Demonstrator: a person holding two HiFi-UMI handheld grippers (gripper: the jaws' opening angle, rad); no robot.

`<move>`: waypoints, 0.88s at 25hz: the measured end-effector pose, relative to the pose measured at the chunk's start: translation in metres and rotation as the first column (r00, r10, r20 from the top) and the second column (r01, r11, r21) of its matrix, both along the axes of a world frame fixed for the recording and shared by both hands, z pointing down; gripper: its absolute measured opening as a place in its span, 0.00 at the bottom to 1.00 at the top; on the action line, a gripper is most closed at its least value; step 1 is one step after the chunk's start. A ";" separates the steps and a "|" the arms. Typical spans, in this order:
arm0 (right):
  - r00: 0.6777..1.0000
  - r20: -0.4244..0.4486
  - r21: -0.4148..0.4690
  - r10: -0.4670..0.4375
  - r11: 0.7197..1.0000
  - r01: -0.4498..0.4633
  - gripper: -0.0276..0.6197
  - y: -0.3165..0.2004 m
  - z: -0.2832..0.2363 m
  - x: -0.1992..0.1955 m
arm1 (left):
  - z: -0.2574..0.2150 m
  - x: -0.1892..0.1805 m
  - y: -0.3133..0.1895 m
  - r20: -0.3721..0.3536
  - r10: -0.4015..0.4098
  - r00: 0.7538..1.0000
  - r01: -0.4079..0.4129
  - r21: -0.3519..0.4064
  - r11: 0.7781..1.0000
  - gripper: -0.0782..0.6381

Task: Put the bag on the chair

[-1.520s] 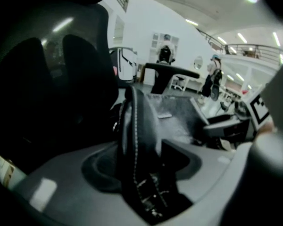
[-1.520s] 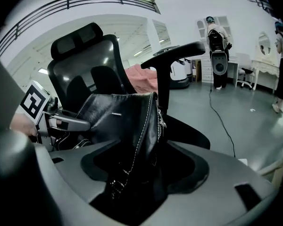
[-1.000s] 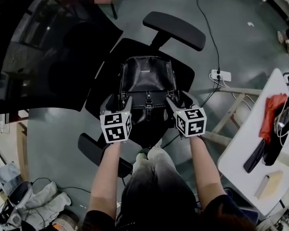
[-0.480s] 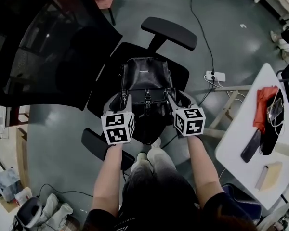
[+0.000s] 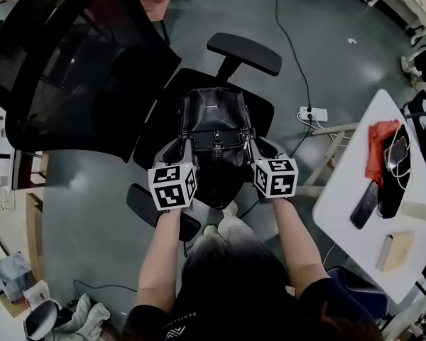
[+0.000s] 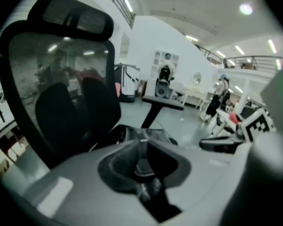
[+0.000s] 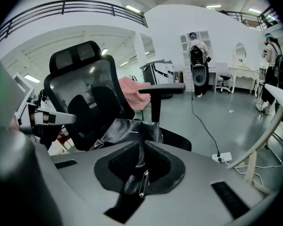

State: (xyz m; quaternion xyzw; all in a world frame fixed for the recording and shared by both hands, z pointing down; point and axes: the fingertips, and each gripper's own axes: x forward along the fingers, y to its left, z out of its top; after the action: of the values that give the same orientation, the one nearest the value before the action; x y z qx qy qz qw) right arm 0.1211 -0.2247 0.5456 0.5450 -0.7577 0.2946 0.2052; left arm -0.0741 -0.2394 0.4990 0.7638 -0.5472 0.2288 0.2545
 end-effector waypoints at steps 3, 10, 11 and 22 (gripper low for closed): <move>1.000 0.010 -0.010 0.018 1.000 -0.018 0.08 0.004 -0.003 0.002 | -0.004 0.004 0.006 -0.010 0.007 1.000 -0.007 -0.003 1.000 0.18; 0.999 0.017 -0.033 0.031 0.999 -0.030 0.04 0.010 -0.006 0.007 | -0.007 0.006 0.017 -0.013 0.002 1.000 -0.002 -0.001 1.000 0.16; 0.999 0.019 -0.032 0.029 0.999 -0.029 0.04 0.010 -0.008 0.006 | -0.008 0.004 0.018 -0.017 -0.011 1.000 0.011 0.002 1.000 0.16; 1.000 0.017 -0.031 -0.009 0.999 0.010 0.04 0.014 -0.014 -0.002 | -0.003 0.002 0.027 -0.038 -0.052 0.998 0.052 -0.012 0.999 0.16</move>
State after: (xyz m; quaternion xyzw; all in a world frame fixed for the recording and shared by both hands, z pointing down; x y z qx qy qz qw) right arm 0.1187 -0.2102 0.5316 0.5356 -0.7573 0.3100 0.2085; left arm -0.0722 -0.2124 0.4956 0.7520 -0.5608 0.2106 0.2750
